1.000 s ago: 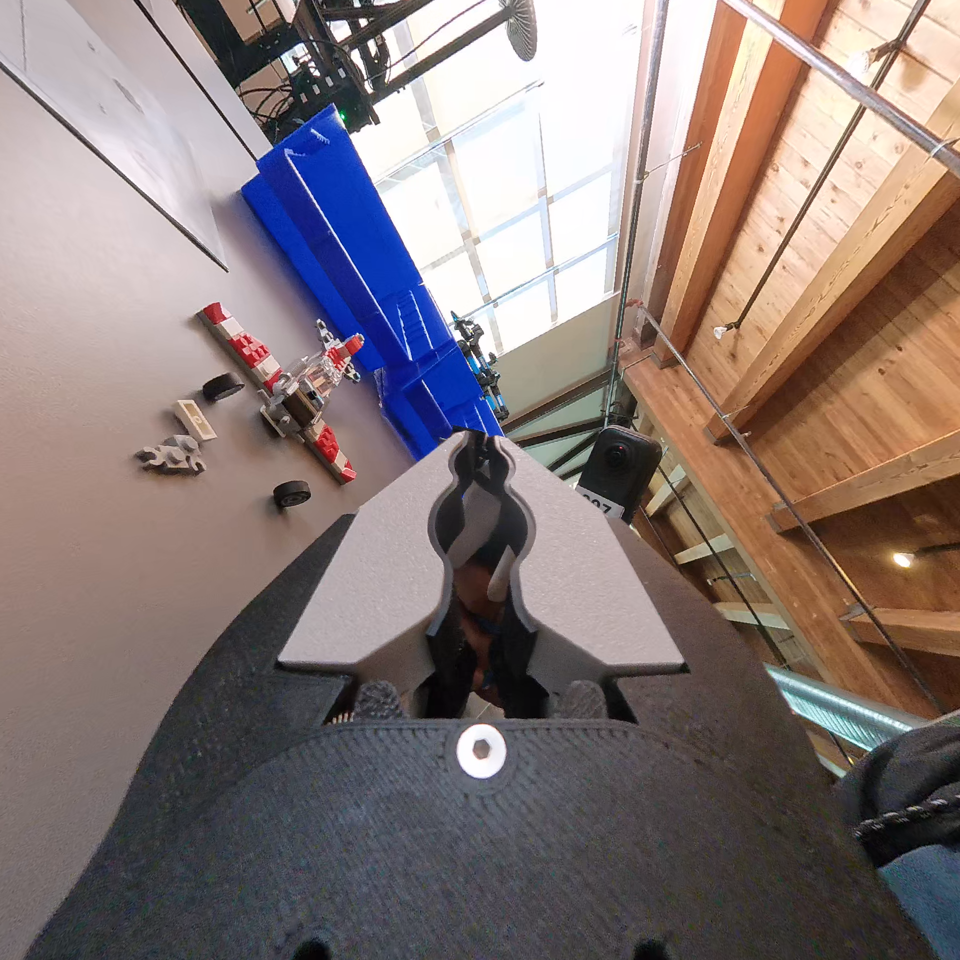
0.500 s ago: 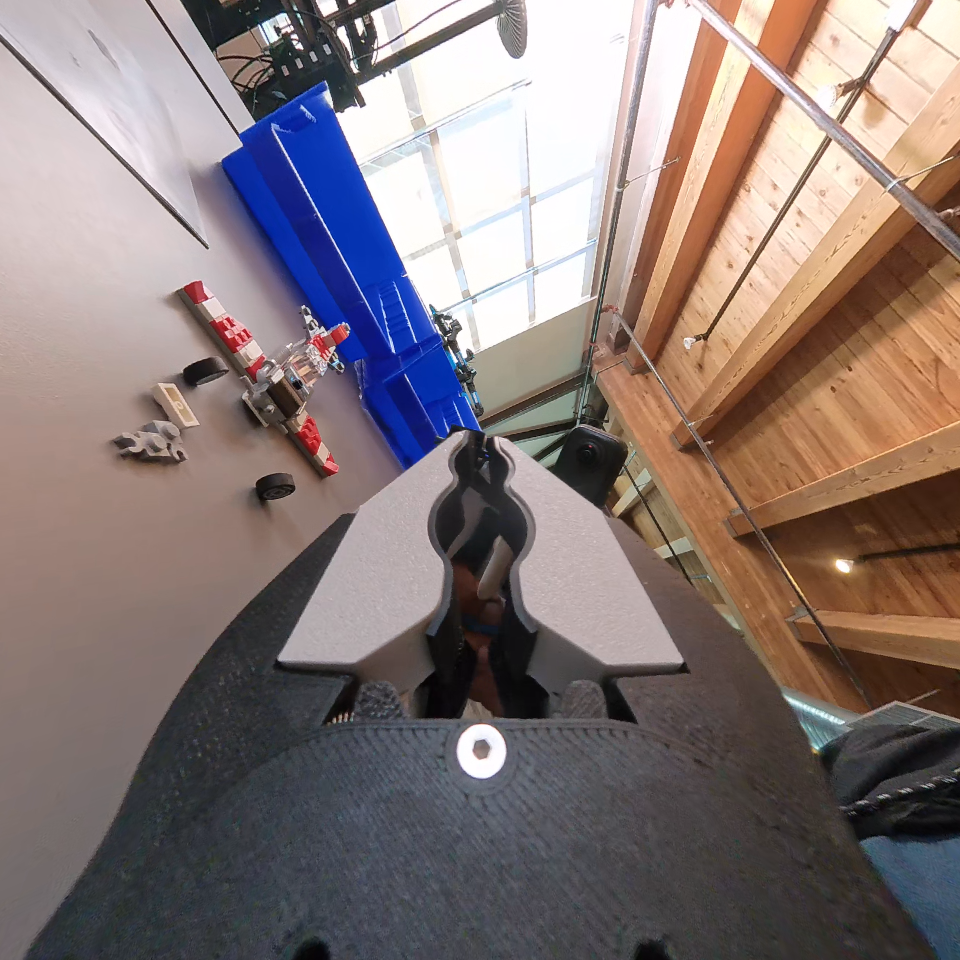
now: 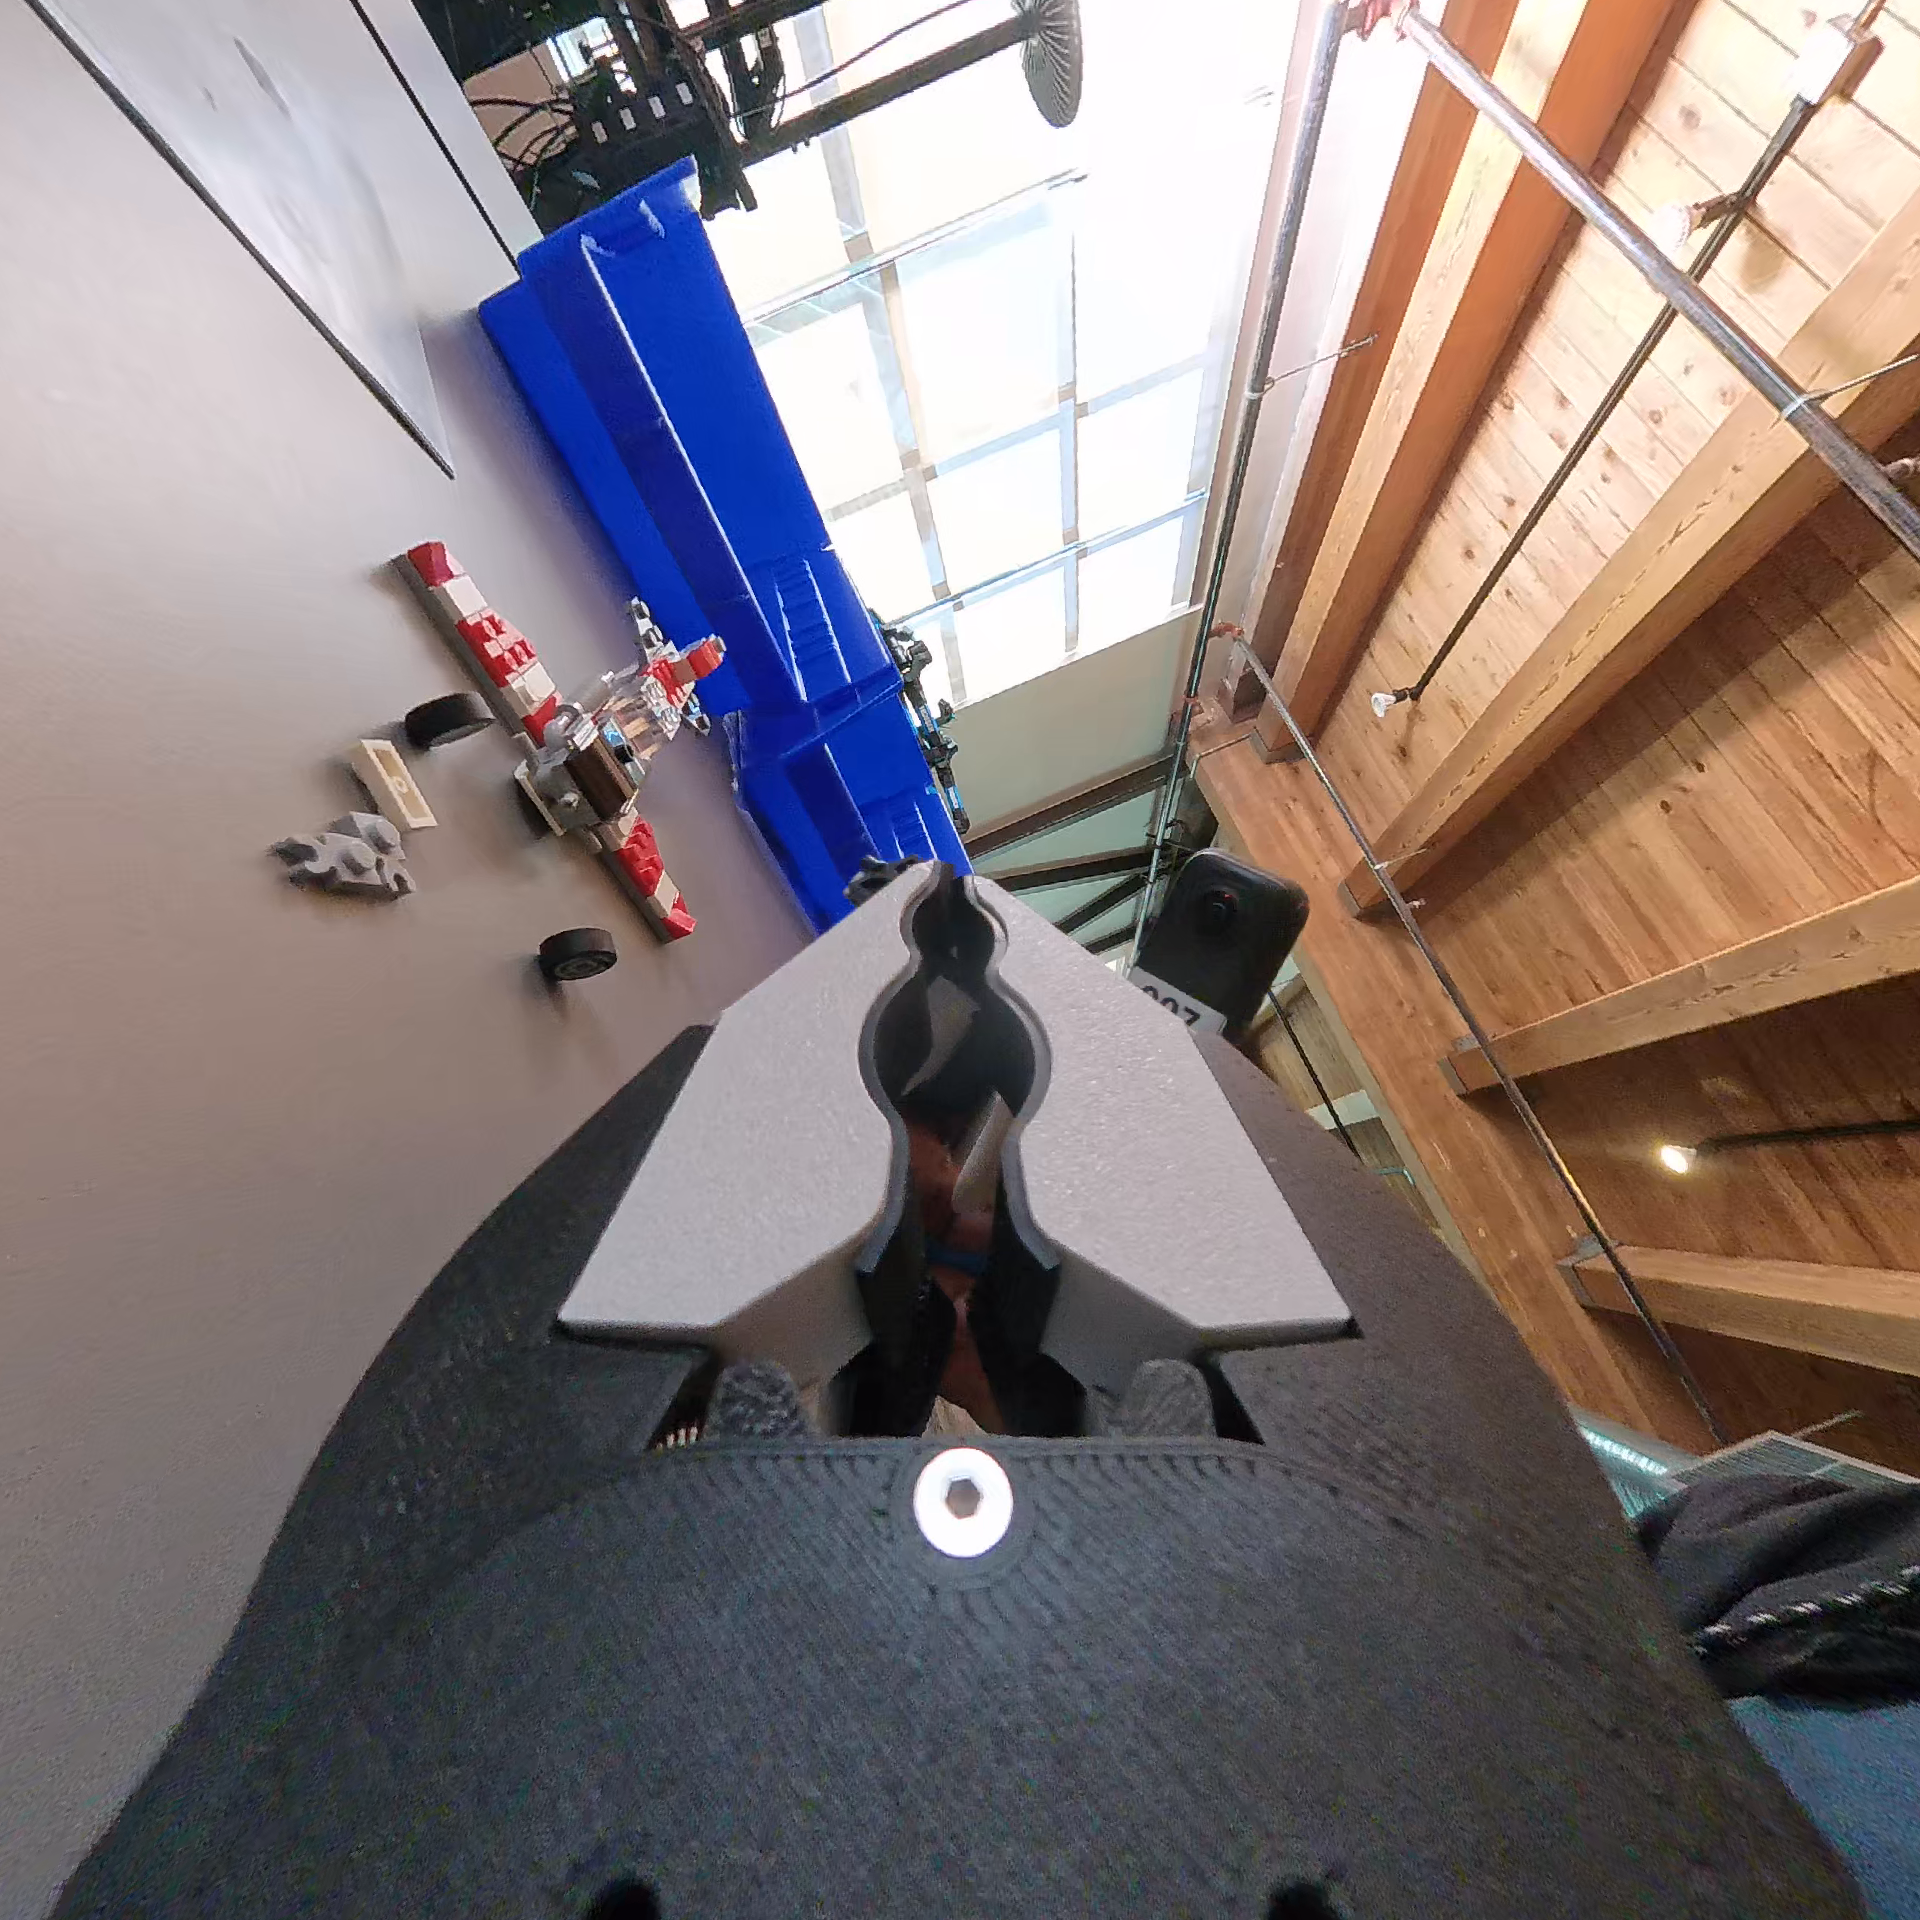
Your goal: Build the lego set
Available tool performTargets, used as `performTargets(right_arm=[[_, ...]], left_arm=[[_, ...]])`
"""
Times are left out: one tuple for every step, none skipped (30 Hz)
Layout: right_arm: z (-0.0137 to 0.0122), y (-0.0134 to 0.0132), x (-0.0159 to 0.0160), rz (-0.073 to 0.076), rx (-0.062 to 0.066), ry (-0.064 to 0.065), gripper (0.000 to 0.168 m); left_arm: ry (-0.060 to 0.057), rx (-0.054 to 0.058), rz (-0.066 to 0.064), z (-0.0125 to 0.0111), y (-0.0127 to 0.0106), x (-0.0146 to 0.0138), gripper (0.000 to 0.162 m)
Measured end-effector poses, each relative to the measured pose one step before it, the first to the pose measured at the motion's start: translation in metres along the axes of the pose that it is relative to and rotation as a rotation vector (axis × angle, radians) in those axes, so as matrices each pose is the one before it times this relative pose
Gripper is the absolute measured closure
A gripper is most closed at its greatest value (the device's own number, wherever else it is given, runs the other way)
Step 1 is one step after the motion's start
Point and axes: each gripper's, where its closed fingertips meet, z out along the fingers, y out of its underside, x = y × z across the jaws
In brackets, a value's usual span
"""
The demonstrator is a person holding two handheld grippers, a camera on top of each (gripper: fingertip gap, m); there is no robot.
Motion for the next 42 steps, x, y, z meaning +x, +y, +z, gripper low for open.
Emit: performTargets(right_arm=[[0.0012, 0.00126, -0.00002, -0.0167, -0.0098, 0.013, 0.143], [0.00114, 0.00169, 0.00015, -0.0143, -0.0127, 0.0112, 0.143], [0.00134, 0.00245, 0.0003, -0.0127, -0.0165, 0.0109, 0.144], [0.00086, 0.00125, 0.00043, -0.01, -0.0086, 0.0119, 0.146], [0.00076, 0.00072, 0.00075, -0.0086, -0.0049, 0.012, 0.149], [0.00052, 0.00056, 0.00005, -0.0092, -0.0047, 0.0055, 0.151], [0.00025, 0.00075, 0.00065, -0.0089, -0.0061, 0.0076, 0.151], [-0.00001, 0.00105, 0.00093, -0.0098, -0.0084, 0.0088, 0.151], [-0.00003, 0.00112, 0.00097, -0.0095, -0.0089, 0.0075, 0.151], [-0.00034, 0.00087, 0.00098, -0.0082, -0.0072, 0.0077, 0.151], [-0.00041, 0.00068, 0.0012, -0.0084, -0.0058, 0.0085, 0.151], [-0.00057, 0.00054, 0.001, -0.0101, -0.004, 0.0083, 0.151], [-0.00057, 0.00037, 0.00062, -0.011, -0.0035, 0.0054, 0.151], [-0.0004, 0.00052, 0.0002, -0.009, -0.0045, 0.0033, 0.152], [-0.00039, 0.00051, 0.00037, -0.0086, -0.0055, 0.0047, 0.152], [-0.00028, 0.00053, 0.0005, -0.0107, -0.0056, 0.0058, 0.152], [-0.00023, 0.00047, 0.00017, -0.0116, -0.0056, 0.0052, 0.152], [-0.00012, 0.00063, 0.00009, -0.0128, -0.0062, 0.0051, 0.152], [0.00003, 0.00043, -0.0002, -0.0123, -0.005, 0.0036, 0.152], [0.00014, 0.00067, -0.00017, -0.0127, -0.0076, 0.0041, 0.152], [0.00004, 0.00069, -0.00011, -0.0142, -0.0082, 0.0055, 0.152], [0.00004, 0.0005, 0.00004, -0.0138, -0.008, 0.0063, 0.152], [-0.00002, 0.00037, -0.00025, -0.0132, -0.0076, 0.0052, 0.152], [-0.00006, 0.00013, -0.00013, -0.0118, -0.0068, 0.006, 0.152], [-0.00006, -0.00023, -0.00029, -0.0109, -0.0048, 0.005, 0.152], [-0.00012, -0.00028, -0.0005, -0.0102, -0.0045, 0.0034, 0.152], [-0.00012, -0.00041, -0.00071, -0.0112, -0.0042, 0.0024, 0.152], [-0.00023, -0.00047, -0.00077, -0.0121, -0.0033, 0.0022, 0.152], [-0.00035, -0.00044, -0.0007, -0.0133, -0.0032, 0.0023, 0.152], [-0.00043, -0.00033, -0.00058, -0.0155, -0.0031, 0.0021, 0.152], [-0.00058, -0.00079, -0.00075, -0.0187, 0.0007, 0.0, 0.152], [-0.00089, -0.00079, -0.00014, -0.0187, 0.0014, 0.0018, 0.152], [-0.00087, -0.00038, -0.00005, -0.0196, -0.0009, 0.0006, 0.152], [-0.00081, -0.00005, -0.00031, -0.0198, -0.0024, -0.0012, 0.152], [-0.00067, 0.00001, -0.00035, -0.0186, -0.0039, -0.0015, 0.152], [-0.0007, 0.00011, -0.00083, -0.0187, -0.0048, -0.0041, 0.152], [-0.0004, 0.00038, -0.00088, -0.0172, -0.007, -0.0046, 0.152], [-0.00023, 0.00037, -0.00058, -0.0158, -0.0069, -0.0022, 0.152], [-0.00017, 0.00028, -0.0003, -0.0157, -0.0067, 0.0008, 0.152], [-0.00031, -0.00022, 0.00003, -0.0155, -0.0023, 0.0016, 0.152], [-0.0007, -0.00143, -0.0002, -0.0105, 0.0071, -0.0012, 0.152], [-0.00089, -0.00175, -0.00028, -0.0057, 0.0104, -0.0043, 0.152]], left_arm=[[-0.0047, 0.0014, -0.0005, -0.00001, 0.00011, -0.00082, 0.161], [-0.0024, -0.0014, -0.0011, -0.00015, 0.00013, -0.00049, 0.161], [-0.0028, -0.003, -0.0019, -0.00005, 0.00028, -0.00055, 0.161], [-0.0015, -0.0017, -0.0037, 0.00011, 0.00016, -0.00023, 0.161], [0.0011, -0.0011, -0.0071, 0.00009, 0.00004, 0.00004, 0.161], [0.0013, -0.0024, -0.0089, 0.00008, 0.00031, -0.0001, 0.161], [-0.0016, -0.0036, -0.0096, 0.00016, 0.00046, -0.00072, 0.161], [-0.0022, -0.003, -0.0103, 0.00006, 0.00043, -0.00113, 0.161], [-0.0003, -0.004, -0.0123, 0.0001, 0.0006, -0.00093, 0.161], [0.0022, -0.0032, -0.0144, 0.0001, 0.00054, -0.00072, 0.161], [0.0033, -0.0024, -0.0145, 0.00015, 0.00041, -0.00056, 0.161], [0.003, -0.0014, -0.0117, 0.00024, 0.00034, -0.00036, 0.161], [0.0015, 0.0001, -0.0081, 0.00011, 0.00006, -0.00017, 0.161], [0.001, 0.0014, -0.0053, -0.0001, -0.00042, -0.00004, 0.16], [0.0011, 0.0031, -0.0031, -0.00028, -0.00124, 0.00027, 0.161], [-0.0014, 0.0024, -0.0004, -0.00052, -0.00154, -0.00002, 0.16], [-0.0076, -0.0019, 0.0048, -0.00039, -0.00146, -0.00073, 0.16], [-0.0135, -0.0069, 0.0119, -0.00036, -0.00097, -0.00144, 0.16], [-0.02, -0.0114, 0.0174, -0.00028, -0.00048, -0.00224, 0.16], [-0.0288, -0.0162, 0.0234, -0.0002, -0.00012, -0.00322, 0.158], [-0.0338, -0.0204, 0.0331, -0.00005, 0.00014, -0.00319, 0.155], [-0.0359, -0.0247, 0.0409, 0.00007, 0.00055, -0.00284, 0.149], [-0.0311, -0.0258, 0.0468, 0.00011, 0.00097, -0.00159, 0.145], [-0.025, -0.0246, 0.0509, 0.00039, 0.00112, -0.00026, 0.142], [-0.0242, -0.0248, 0.0469, 0.00049, 0.00157, -0.00018, 0.14], [-0.0185, -0.0214, 0.0349, 0.00053, 0.00151, -0.00002, 0.137], [-0.0077, -0.0159, 0.0169, 0.00049, 0.0013, 0.00057, 0.135], [0.0028, -0.0136, -0.0034, 0.0005, 0.00134, 0.00097, 0.133], [0.0128, -0.0123, -0.0216, 0.00068, 0.00157, 0.0011, 0.131], [0.0198, -0.0115, -0.0355, 0.00062, 0.00174, 0.00106, 0.13], [0.0276, -0.0114, -0.0419, 0.0006, 0.00197, 0.00146, 0.129], [0.0296, -0.0115, -0.0457, 0.0004, 0.00194, 0.00137, 0.129], [0.0274, -0.0105, -0.045, 0.00034, 0.00185, 0.0011, 0.129], [0.0254, -0.0076, -0.0414, 0.0002, 0.00138, 0.00101, 0.129], [0.0236, -0.0051, -0.0386, 0.00011, 0.00095, 0.00099, 0.13], [0.0223, -0.0022, -0.0354, 0.00002, 0.00057, 0.00112, 0.132], [0.0204, 0.0012, -0.0286, -0.00003, -0.00002, 0.0012, 0.133], [0.0168, -0.0019, -0.0178, 0.00007, 0.00055, 0.0013, 0.135], [0.0147, -0.0041, -0.0115, 0.00033, 0.00097, 0.00138, 0.138], [0.0147, 0.0015, -0.0132, 0.00003, 0.0002, 0.00143, 0.142], [0.0188, 0.0042, -0.0187, -0.0002, -0.00034, 0.00158, 0.142], [0.0254, 0.0038, -0.0259, -0.00023, -0.00035, 0.00208, 0.142]])
